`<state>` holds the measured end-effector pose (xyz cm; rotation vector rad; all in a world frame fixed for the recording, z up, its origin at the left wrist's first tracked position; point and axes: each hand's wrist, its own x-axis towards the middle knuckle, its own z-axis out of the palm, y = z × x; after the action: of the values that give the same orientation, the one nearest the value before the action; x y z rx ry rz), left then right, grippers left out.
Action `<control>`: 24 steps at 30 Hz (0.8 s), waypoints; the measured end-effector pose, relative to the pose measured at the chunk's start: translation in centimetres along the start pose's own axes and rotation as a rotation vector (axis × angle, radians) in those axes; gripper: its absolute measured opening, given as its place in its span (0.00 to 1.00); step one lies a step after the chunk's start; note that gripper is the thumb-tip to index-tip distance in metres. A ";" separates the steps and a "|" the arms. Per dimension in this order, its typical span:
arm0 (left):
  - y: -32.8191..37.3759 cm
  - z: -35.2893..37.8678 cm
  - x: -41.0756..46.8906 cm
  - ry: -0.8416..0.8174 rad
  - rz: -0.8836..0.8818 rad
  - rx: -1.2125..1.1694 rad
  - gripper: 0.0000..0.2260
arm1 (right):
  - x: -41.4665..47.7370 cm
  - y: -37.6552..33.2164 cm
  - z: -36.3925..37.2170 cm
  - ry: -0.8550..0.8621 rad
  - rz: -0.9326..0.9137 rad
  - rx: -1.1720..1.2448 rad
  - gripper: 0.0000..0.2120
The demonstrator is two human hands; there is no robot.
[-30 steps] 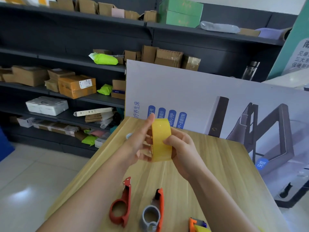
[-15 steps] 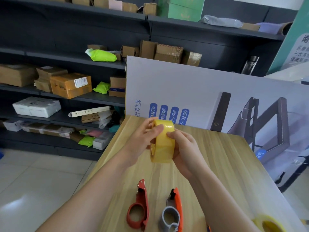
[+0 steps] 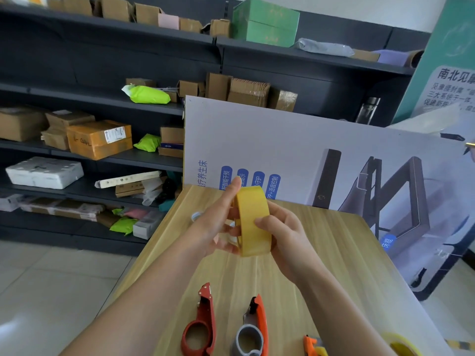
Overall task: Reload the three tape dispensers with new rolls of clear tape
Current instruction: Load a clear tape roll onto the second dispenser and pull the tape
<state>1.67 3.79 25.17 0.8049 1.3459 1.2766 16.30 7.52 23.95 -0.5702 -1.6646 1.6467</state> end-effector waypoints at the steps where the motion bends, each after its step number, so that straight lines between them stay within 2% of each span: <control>1: 0.0 0.3 -0.1 -0.005 0.019 0.008 0.32 | -0.1 0.0 -0.1 0.028 -0.008 -0.013 0.17; 6: 0.0 1.7 -0.4 0.017 0.207 0.178 0.37 | -0.5 -0.1 -0.4 0.112 -0.037 -0.063 0.13; 8: -0.3 2.0 -0.7 0.090 0.422 0.258 0.32 | -0.5 -0.3 -0.4 0.122 -0.038 -0.069 0.13; 11: -1.2 2.0 -1.7 0.177 0.866 0.443 0.16 | -0.6 -0.3 -0.6 0.160 -0.004 -0.009 0.14; 14: -2.0 1.4 -2.0 0.229 1.131 0.722 0.14 | -0.4 -0.2 -0.7 0.259 0.107 0.106 0.27; 17: -2.1 1.0 -2.2 0.268 1.208 0.884 0.17 | -0.3 0.0 -0.5 0.258 0.136 0.141 0.29; 21: -1.8 0.9 -2.4 0.321 1.217 0.894 0.16 | -0.1 -0.1 0.0 0.236 0.088 0.081 0.20; 24: -1.8 0.8 -2.4 0.334 1.212 0.893 0.14 | 0.0 -0.4 0.3 0.220 0.068 0.042 0.19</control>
<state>3.24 1.31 24.13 2.3539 1.7748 1.7124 16.17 7.27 24.34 -0.7659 -1.4625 1.5997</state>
